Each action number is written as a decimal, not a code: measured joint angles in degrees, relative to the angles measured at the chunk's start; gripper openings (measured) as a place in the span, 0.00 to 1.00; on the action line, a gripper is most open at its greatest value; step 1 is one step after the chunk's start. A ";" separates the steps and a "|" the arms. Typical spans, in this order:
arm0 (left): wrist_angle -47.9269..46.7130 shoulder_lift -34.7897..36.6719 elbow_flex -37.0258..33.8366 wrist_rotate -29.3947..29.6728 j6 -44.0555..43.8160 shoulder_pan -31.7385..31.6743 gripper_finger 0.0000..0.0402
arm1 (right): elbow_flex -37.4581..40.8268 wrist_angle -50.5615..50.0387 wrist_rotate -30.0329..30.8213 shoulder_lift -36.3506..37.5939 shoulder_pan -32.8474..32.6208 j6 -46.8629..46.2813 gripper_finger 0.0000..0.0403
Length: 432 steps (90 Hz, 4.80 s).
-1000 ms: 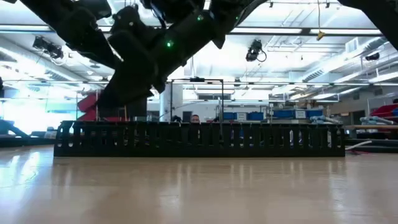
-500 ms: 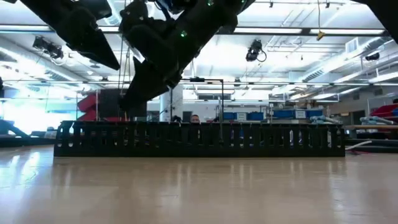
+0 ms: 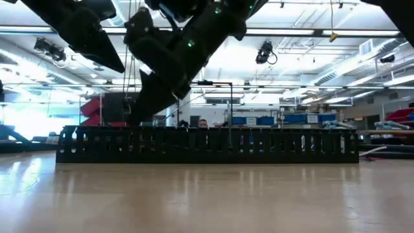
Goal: Ziptie cables
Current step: Put the cable wires in the black cable duct
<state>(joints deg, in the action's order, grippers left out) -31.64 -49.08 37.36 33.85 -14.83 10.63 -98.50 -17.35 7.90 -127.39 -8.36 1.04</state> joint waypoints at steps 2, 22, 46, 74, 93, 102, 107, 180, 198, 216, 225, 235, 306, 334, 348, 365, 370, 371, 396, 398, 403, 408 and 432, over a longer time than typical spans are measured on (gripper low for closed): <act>0.02 0.00 0.00 -0.01 0.00 -0.01 0.13 | 0.00 -0.09 0.73 0.00 0.00 0.00 0.00; 0.07 0.00 0.00 0.00 0.00 -0.01 0.13 | 0.09 -0.33 1.48 0.00 0.04 -0.06 0.00; 0.42 0.00 0.00 -0.01 0.02 0.01 0.13 | 2.29 1.87 0.93 0.04 0.00 -1.28 0.00; 0.77 0.00 0.00 0.01 0.13 -0.01 0.13 | 6.13 4.70 -0.10 0.04 0.28 -2.99 0.00; 1.72 0.00 0.00 -0.01 1.11 -0.01 0.13 | 4.58 5.97 -1.72 0.02 0.28 -2.07 0.00; 1.69 0.00 0.00 -0.01 1.11 -0.01 0.13 | 4.31 6.57 -1.64 0.04 0.28 -1.52 0.00; 1.72 0.02 0.00 -0.01 1.11 -0.01 0.13 | 4.33 7.07 -1.66 0.02 0.28 -1.36 0.00; 1.73 0.00 0.00 -0.01 1.09 -0.01 0.13 | 5.56 8.15 3.43 0.07 0.53 -1.23 0.00; 1.73 0.00 0.00 -0.01 1.09 -0.01 0.13 | 5.95 8.97 3.27 0.13 0.55 -1.29 0.00; 2.11 0.02 0.00 0.01 1.09 -0.04 0.13 | 5.72 11.53 0.32 -4.25 0.51 -2.31 0.00; 1.93 0.01 0.02 -0.01 1.09 -0.01 0.13 | 5.75 11.78 0.36 -4.85 0.63 -2.57 0.00; 1.92 0.01 0.02 -0.02 1.10 -0.04 0.13 | 4.85 10.76 1.11 -3.93 0.61 -1.25 0.00; 2.14 0.02 0.02 -0.09 1.11 -0.04 0.13 | 2.60 -3.60 9.87 2.78 0.56 0.67 0.00; 2.29 0.02 0.02 -1.56 1.09 -0.04 0.13 | 5.09 -2.24 8.51 2.81 3.22 0.42 0.00; 4.16 0.00 0.02 -2.02 1.19 -0.04 0.13 | 5.19 -5.37 13.39 7.50 0.85 1.32 0.00; 12.83 -1.82 -0.14 -11.30 1.28 -0.02 0.13 | 5.12 -23.10 18.19 13.66 -4.02 -8.00 0.00; 15.52 -3.39 -0.17 -14.12 1.30 -0.01 0.13 | 5.16 -29.54 22.33 15.09 -6.19 -12.97 0.00; 16.18 -3.77 -0.17 -14.51 1.27 -0.01 0.13 | 5.16 -30.83 23.05 15.43 -6.67 -14.07 0.00; 32.48 -19.17 -0.17 -21.83 3.55 -0.01 0.13 | 16.61 -37.98 33.74 23.77 -16.96 -36.94 0.00; 32.87 -20.09 -0.18 -22.04 3.91 -0.01 0.13 | 18.29 -37.47 34.66 24.80 -17.63 -38.75 0.00; 33.83 -21.80 -0.24 -22.20 4.04 0.16 0.12 | 23.34 -36.01 37.11 27.42 -19.27 -43.52 0.00; 34.19 -22.12 -0.24 -21.48 4.21 0.75 0.11 | 29.26 -32.98 40.05 30.27 -20.84 -48.96 0.00; 36.10 -21.68 -0.15 -15.72 6.94 4.02 0.05 | 57.73 17.45 44.95 41.15 -21.53 -48.18 0.00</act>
<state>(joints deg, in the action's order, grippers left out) 4.46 -70.76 37.21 18.14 -7.89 14.64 -40.77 0.10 52.85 -86.24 -29.89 -47.14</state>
